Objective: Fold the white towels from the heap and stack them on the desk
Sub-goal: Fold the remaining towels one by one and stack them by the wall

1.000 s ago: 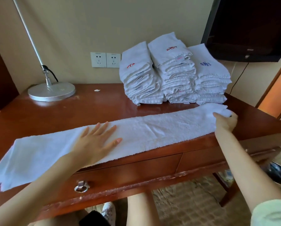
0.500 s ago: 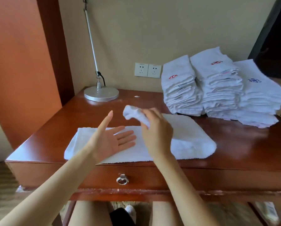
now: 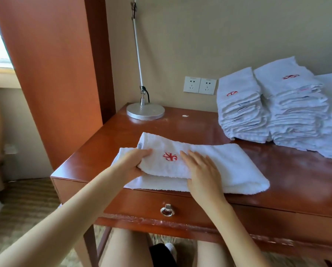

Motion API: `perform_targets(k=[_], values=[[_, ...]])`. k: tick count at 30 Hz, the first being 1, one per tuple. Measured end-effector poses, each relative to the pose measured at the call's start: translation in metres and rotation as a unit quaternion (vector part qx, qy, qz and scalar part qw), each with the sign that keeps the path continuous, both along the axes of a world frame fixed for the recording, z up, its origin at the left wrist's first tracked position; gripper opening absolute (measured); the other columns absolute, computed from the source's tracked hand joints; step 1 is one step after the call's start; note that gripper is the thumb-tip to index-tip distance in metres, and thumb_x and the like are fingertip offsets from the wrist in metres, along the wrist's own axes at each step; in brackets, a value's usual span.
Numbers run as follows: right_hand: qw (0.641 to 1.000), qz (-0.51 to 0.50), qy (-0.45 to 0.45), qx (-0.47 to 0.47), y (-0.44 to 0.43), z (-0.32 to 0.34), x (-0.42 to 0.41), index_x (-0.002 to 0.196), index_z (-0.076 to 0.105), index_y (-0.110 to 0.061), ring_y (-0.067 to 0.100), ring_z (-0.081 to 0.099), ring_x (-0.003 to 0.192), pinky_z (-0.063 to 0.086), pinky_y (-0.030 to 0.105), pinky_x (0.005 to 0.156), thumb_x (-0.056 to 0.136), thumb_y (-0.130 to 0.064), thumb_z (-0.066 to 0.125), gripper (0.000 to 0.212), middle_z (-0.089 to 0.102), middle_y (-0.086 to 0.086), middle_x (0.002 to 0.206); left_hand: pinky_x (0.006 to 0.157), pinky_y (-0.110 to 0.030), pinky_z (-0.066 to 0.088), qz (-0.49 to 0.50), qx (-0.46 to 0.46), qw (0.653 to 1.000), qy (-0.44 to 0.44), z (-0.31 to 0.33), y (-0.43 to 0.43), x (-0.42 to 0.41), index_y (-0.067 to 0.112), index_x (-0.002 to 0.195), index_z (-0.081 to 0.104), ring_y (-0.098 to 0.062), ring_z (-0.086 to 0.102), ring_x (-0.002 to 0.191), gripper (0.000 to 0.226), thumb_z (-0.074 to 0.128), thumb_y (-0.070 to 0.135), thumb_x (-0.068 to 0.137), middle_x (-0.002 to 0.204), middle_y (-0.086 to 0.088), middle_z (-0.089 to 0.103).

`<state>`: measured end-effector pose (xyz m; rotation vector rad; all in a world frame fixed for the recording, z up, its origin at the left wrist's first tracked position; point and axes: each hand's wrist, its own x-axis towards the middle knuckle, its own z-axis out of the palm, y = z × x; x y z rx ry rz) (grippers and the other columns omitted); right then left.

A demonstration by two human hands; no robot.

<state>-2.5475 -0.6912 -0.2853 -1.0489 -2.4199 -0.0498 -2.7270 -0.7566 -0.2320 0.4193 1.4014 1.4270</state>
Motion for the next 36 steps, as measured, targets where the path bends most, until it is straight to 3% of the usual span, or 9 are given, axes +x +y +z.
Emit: perform_targets(k=[7, 11, 14, 18, 23, 26, 29, 31, 36], values=[[0.998, 0.032, 0.005, 0.051, -0.014, -0.014, -0.012, 0.138, 0.053, -0.019, 0.026, 0.056, 0.125, 0.044, 0.045, 0.104, 0.059, 0.01, 0.079, 0.088, 0.059, 0.005, 0.134, 0.08, -0.038, 0.056, 0.023, 0.008, 0.994, 0.111, -0.006, -0.041, -0.047, 0.01, 0.11, 0.064, -0.028, 0.069, 0.096, 0.017, 0.056, 0.011, 0.095, 0.105, -0.013, 0.072], [0.997, 0.066, 0.007, 0.036, -0.018, -0.016, -0.017, 0.143, 0.047, -0.022, 0.023, 0.048, 0.133, 0.028, 0.04, 0.112, 0.069, 0.004, 0.077, 0.084, 0.052, 0.003, 0.142, 0.049, -0.024, 0.052, 0.052, 0.029, 0.98, 0.192, -0.013, -0.056, -0.05, 0.007, 0.112, 0.061, -0.025, 0.068, 0.079, 0.021, 0.048, 0.003, 0.097, 0.097, -0.011, 0.07], [0.995, 0.089, -0.043, 0.002, -0.019, -0.011, -0.017, 0.15, 0.031, -0.03, 0.016, 0.027, 0.145, 0.009, 0.033, 0.118, 0.091, -0.026, 0.062, 0.067, 0.033, -0.003, 0.155, 0.059, -0.028, 0.051, 0.088, 0.032, 0.962, 0.256, -0.022, -0.053, -0.045, 0.014, 0.128, 0.051, -0.024, 0.063, 0.09, 0.039, 0.045, -0.003, 0.094, 0.113, -0.01, 0.064], [0.983, 0.11, -0.096, -0.109, -0.021, 0.007, -0.009, 0.152, 0.015, -0.041, 0.004, -0.002, 0.148, -0.005, 0.034, 0.121, 0.071, -0.088, 0.002, 0.094, 0.003, -0.016, 0.16, 0.117, -0.053, 0.013, 0.06, 0.003, 0.808, 0.586, -0.043, -0.047, -0.036, 0.03, 0.153, 0.008, -0.028, -0.001, 0.148, 0.086, 0.035, -0.015, 0.084, 0.161, -0.008, 0.001], [0.994, -0.054, -0.075, -0.066, 0.008, 0.025, 0.023, 0.148, 0.032, -0.037, 0.007, 0.013, 0.147, -0.011, 0.042, 0.118, 0.091, -0.068, 0.004, 0.07, 0.025, -0.01, 0.158, 0.095, -0.054, -0.035, 0.007, -0.118, 0.591, 0.798, -0.036, -0.038, -0.035, 0.041, 0.149, 0.023, -0.025, -0.029, 0.143, 0.073, 0.042, 0.003, 0.09, 0.157, -0.006, -0.026], [0.982, -0.14, -0.069, -0.106, 0.03, 0.022, 0.057, 0.152, 0.024, -0.028, 0.014, 0.016, 0.147, 0.006, 0.047, 0.12, 0.104, -0.04, 0.02, 0.05, 0.019, -0.005, 0.16, 0.107, -0.058, -0.024, -0.015, -0.085, 0.6, 0.795, -0.029, -0.03, -0.032, 0.038, 0.149, 0.025, -0.025, 0.0, 0.149, 0.07, 0.047, 0.005, 0.092, 0.162, -0.005, -0.008], [0.957, -0.188, -0.012, -0.219, 0.039, 0.023, 0.081, 0.147, 0.034, -0.018, 0.022, 0.036, 0.138, 0.031, 0.042, 0.109, 0.1, -0.053, 0.026, 0.06, 0.033, 0.002, 0.154, 0.114, -0.059, -0.013, -0.066, -0.066, 0.61, 0.787, -0.023, -0.019, -0.029, 0.037, 0.15, 0.021, -0.019, 0.021, 0.147, 0.058, 0.048, 0.029, 0.098, 0.162, 0.002, 0.007], [0.948, -0.209, 0.028, -0.239, 0.043, 0.023, 0.087, 0.104, 0.058, -0.013, 0.02, 0.058, 0.103, 0.044, 0.037, 0.088, 0.091, -0.065, 0.035, 0.058, 0.06, 0.005, 0.118, 0.113, -0.062, -0.012, -0.122, -0.099, 0.593, 0.79, -0.015, -0.008, -0.021, 0.037, 0.15, 0.017, -0.015, 0.017, 0.147, 0.058, 0.044, 0.042, 0.099, 0.161, 0.004, 0.009], [0.938, -0.136, 0.135, -0.289, 0.046, 0.032, 0.083, 0.09, 0.043, -0.015, 0.013, 0.049, 0.069, 0.036, 0.029, 0.061, 0.091, -0.046, 0.057, 0.034, 0.051, -0.004, 0.082, 0.113, -0.057, -0.013, -0.232, -0.006, 0.651, 0.723, 0.004, 0.037, 0.007, 0.035, 0.151, 0.015, -0.016, 0.02, 0.146, 0.078, 0.051, 0.06, 0.086, 0.159, 0.007, 0.018]])
